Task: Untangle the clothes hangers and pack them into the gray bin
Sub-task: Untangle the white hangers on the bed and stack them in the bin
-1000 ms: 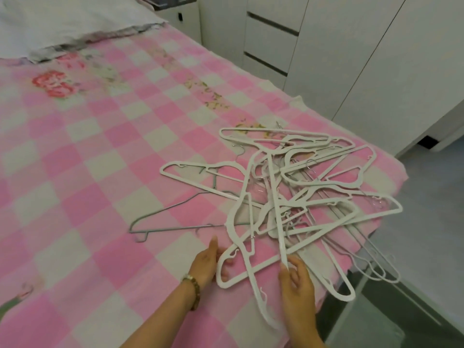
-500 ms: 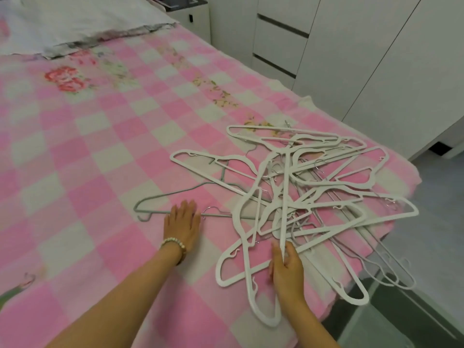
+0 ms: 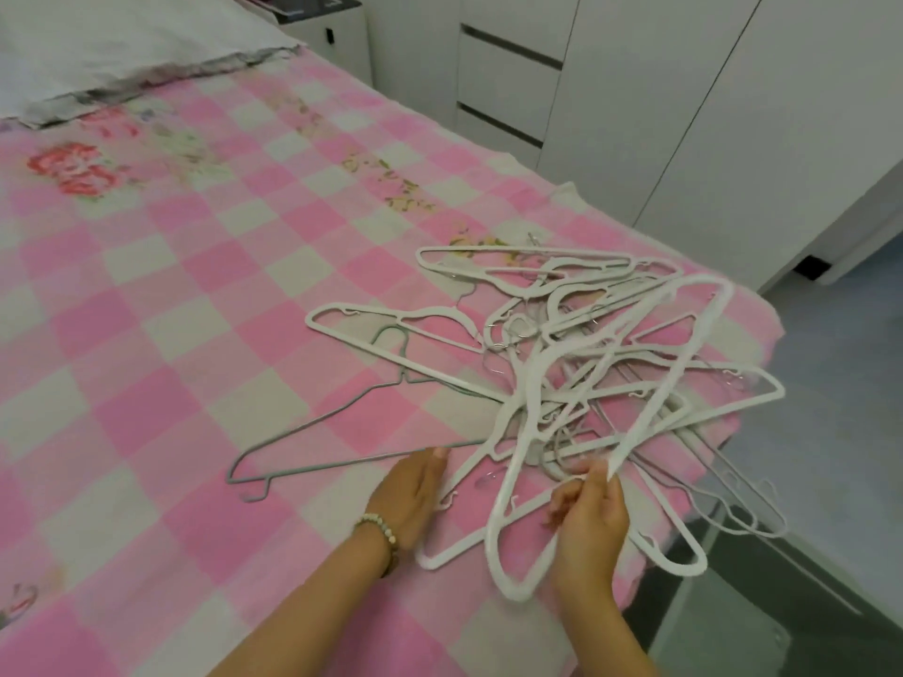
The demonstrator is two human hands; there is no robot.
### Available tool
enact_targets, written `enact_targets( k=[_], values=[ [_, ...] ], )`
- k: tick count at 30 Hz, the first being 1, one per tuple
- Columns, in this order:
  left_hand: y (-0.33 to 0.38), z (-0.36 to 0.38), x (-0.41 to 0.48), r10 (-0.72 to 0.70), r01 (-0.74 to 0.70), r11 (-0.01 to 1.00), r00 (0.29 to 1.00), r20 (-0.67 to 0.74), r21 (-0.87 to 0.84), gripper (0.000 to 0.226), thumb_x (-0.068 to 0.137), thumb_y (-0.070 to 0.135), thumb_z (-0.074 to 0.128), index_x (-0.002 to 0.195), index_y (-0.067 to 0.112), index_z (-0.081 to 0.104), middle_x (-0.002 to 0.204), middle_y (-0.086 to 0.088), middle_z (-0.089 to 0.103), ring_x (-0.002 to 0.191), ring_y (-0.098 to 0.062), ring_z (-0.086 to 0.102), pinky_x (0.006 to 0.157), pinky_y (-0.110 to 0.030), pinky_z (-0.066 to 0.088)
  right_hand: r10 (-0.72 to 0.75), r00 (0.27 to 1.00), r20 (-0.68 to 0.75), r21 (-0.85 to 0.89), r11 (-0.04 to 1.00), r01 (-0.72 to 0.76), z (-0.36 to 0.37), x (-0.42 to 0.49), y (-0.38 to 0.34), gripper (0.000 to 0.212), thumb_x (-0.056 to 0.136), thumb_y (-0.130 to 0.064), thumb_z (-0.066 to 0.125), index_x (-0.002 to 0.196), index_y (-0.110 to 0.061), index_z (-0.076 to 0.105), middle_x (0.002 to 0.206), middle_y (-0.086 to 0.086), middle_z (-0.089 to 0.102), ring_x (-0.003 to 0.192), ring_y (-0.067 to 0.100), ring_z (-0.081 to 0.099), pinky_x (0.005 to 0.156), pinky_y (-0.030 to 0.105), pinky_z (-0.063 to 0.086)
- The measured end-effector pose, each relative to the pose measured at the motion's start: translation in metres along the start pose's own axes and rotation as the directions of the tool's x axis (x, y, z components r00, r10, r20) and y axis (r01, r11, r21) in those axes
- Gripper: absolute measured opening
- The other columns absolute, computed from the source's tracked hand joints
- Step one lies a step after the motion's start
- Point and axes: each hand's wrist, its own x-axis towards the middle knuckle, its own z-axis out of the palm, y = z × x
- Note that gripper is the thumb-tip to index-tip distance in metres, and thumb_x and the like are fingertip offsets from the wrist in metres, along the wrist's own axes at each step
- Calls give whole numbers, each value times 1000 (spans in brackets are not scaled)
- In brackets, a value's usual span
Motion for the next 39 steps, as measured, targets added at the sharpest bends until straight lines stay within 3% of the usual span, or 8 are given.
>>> enact_targets(
  k=[2, 6, 11, 15, 20, 30, 34, 39],
  values=[
    [16, 15, 4, -148, 169, 964, 982, 117, -206, 57, 95, 55, 16, 105, 22, 61, 113, -2, 62, 106, -22, 57, 99, -34, 41, 87, 993, 74, -317, 947, -59, -17, 7, 11, 40, 99, -33, 40, 76, -5, 58, 58, 5, 53, 56, 17, 50, 53, 28, 40],
    [25, 32, 7, -135, 144, 988, 981, 143, -55, 44, 93, 54, 33, 89, 17, 58, 91, -8, 69, 76, -20, 55, 77, -34, 46, 393, 873, 289, -734, 677, -62, -37, 12, 28, 41, 94, -39, 48, 67, -10, 58, 67, 6, 62, 60, 18, 57, 70, 36, 52],
    [18, 48, -13, 19, -19, 974, 1000, 0, -227, 7, 91, 25, 56, 92, 18, 57, 61, 6, 54, 54, -15, 46, 52, -26, 41, 304, 924, 233, -324, 920, -221, -36, 15, 17, 24, 92, -12, 55, 113, -8, 47, 96, 17, 69, 78, 24, 69, 59, 26, 58],
    [16, 44, -35, 51, -98, 914, 990, -130, -395, 16, 95, 19, 47, 92, 29, 60, 50, 9, 52, 42, -4, 42, 40, -19, 38, 180, 921, 347, -150, 980, -135, -35, 1, 6, 16, 94, -13, 51, 110, -10, 47, 75, 6, 74, 73, 19, 72, 60, 18, 55],
    [56, 46, -43, 57, -37, 899, 998, 31, -437, 20, 99, 24, 39, 93, 21, 58, 61, 2, 57, 51, -11, 55, 52, -24, 48, 80, 941, 330, 14, 996, -89, -54, 1, -24, 23, 98, -21, 44, 120, -17, 46, 62, 0, 67, 59, 15, 67, 59, 25, 56],
    [192, 224, -65, 144, 107, 803, 919, 366, -586, 19, 93, 13, 53, 99, 24, 68, 80, 5, 73, 70, -15, 71, 65, -25, 58, -53, 996, -79, -106, 993, 44, -273, 33, -49, 23, 100, -24, 36, 105, -20, 58, 54, 2, 47, 39, 9, 45, 40, 20, 42],
    [197, 333, -91, 130, 149, 861, 859, 495, -486, 25, 88, 7, 59, 98, 30, 63, 65, 8, 70, 63, -7, 68, 71, -31, 57, -1, 973, -230, -179, 983, -41, -382, 39, 5, 24, 100, -27, 35, 106, -24, 58, 61, 10, 52, 49, 18, 49, 46, 27, 46],
    [149, 436, -102, -93, 322, 892, 817, 569, -317, 26, 84, 11, 66, 110, 12, 61, 92, -14, 67, 83, -25, 62, 83, -42, 53, 211, 946, -244, -176, 950, -257, -462, 63, 100, 18, 99, -22, 41, 106, -18, 57, 67, 15, 58, 56, 24, 57, 51, 31, 52]
  ],
)
